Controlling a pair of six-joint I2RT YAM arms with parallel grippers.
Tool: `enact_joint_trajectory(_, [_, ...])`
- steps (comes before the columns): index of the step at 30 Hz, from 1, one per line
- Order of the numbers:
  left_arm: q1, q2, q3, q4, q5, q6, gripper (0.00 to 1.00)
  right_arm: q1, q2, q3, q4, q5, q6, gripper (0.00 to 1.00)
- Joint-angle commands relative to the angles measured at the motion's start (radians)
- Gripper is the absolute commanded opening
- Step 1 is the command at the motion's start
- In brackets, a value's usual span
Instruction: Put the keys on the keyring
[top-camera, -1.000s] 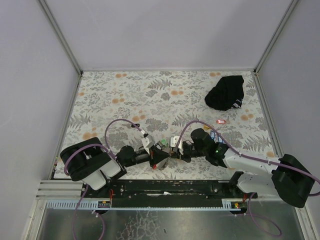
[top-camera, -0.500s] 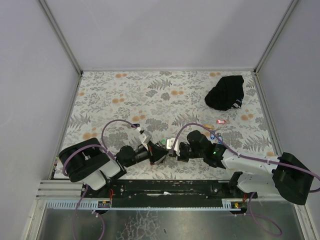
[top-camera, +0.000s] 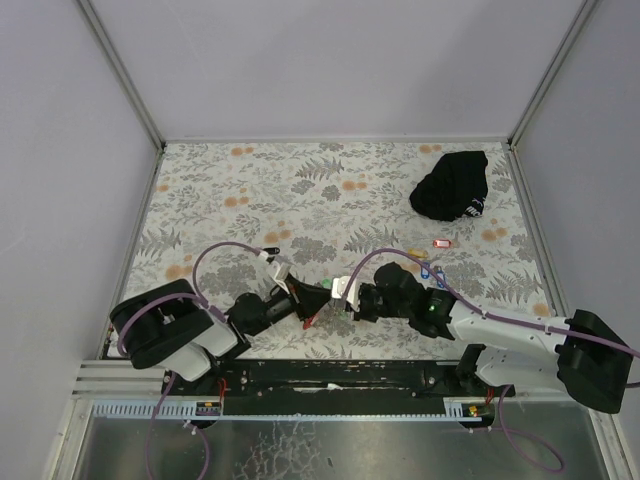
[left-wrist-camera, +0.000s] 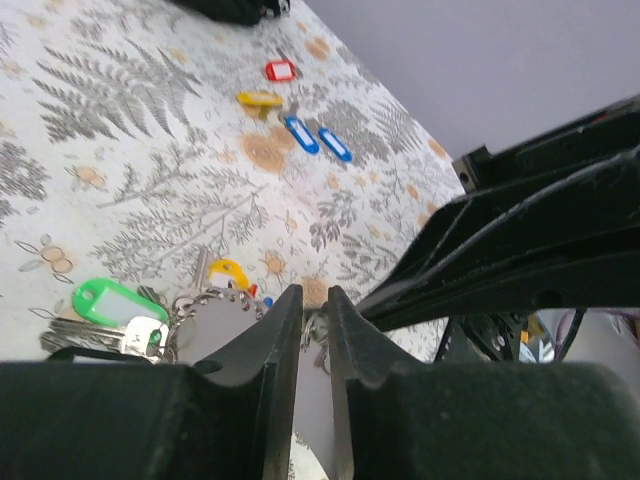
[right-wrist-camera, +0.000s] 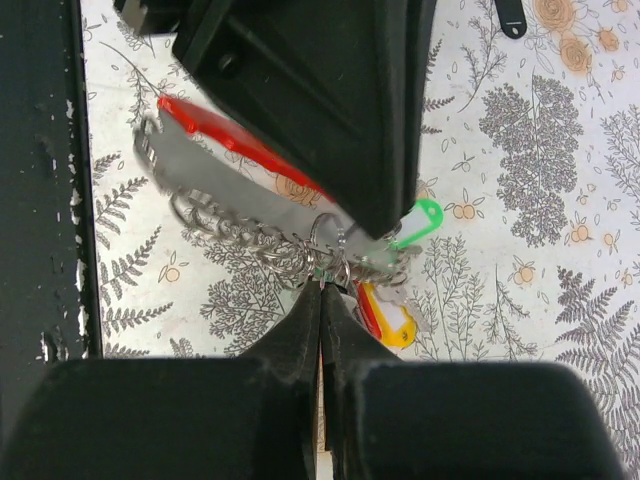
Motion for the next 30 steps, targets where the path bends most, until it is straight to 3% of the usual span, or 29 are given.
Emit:
enact_joint_trajectory(1, [0.005,-0.061,-0.029,0.113,-0.086,0.029,0.18,0.018,-0.048,0.057,-0.065,0.036,-0.020,0.00])
enact_joint_trajectory(11, [0.037,-0.109,0.001,0.017,0.116,0.188,0.35,0.018,-0.089,0.087,-0.089,0.088,-0.067,0.00])
enact_joint_trajectory(19, [0.079,-0.055,0.031,0.006,0.333,0.386,0.35,0.018,-0.086,0.102,-0.118,0.071,-0.085,0.00])
enact_joint_trajectory(25, [0.187,-0.009,0.075,0.027,0.553,0.408,0.35,0.018,-0.084,0.118,-0.154,0.055,-0.096,0.00])
enact_joint_trajectory(30, [0.223,-0.009,0.148,-0.101,0.676,0.463,0.30,0.017,-0.074,0.142,-0.190,0.058,-0.106,0.00])
